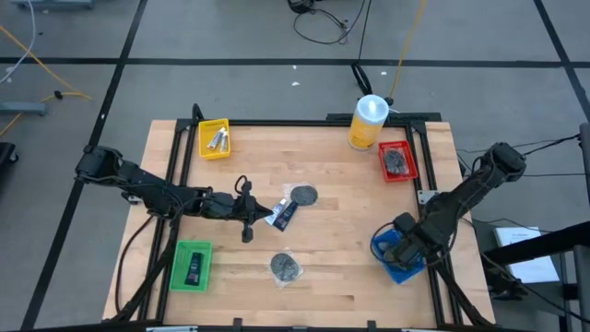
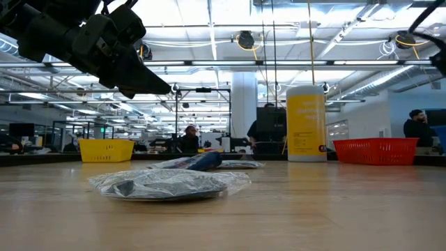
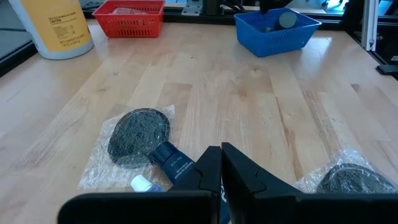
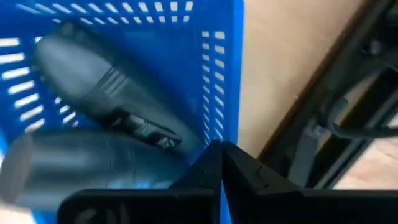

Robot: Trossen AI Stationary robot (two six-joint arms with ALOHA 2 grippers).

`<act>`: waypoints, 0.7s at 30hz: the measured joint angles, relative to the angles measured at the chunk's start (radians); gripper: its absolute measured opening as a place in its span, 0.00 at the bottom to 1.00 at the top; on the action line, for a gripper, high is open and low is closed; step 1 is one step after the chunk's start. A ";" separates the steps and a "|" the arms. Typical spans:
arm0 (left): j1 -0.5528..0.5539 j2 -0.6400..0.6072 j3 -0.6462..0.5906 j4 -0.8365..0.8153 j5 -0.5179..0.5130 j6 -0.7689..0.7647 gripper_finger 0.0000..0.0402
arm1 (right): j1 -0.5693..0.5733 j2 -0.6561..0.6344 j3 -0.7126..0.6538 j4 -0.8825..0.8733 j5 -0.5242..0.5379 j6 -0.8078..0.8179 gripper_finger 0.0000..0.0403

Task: Pick & Place Travel size toiletries
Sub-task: Adjust the blue bin

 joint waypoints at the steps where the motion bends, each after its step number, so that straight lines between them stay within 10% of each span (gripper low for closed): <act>1: 0.000 0.000 0.000 0.000 0.000 0.000 0.02 | 0.010 0.000 0.015 -0.017 0.009 0.014 0.00; 10: 0.000 0.000 0.000 0.003 0.000 -0.002 0.02 | -0.021 -0.001 0.077 -0.001 0.457 -0.130 0.00; 21: 0.000 0.000 0.000 0.003 -0.001 0.002 0.02 | -0.329 0.000 -0.078 0.080 0.203 -0.506 0.00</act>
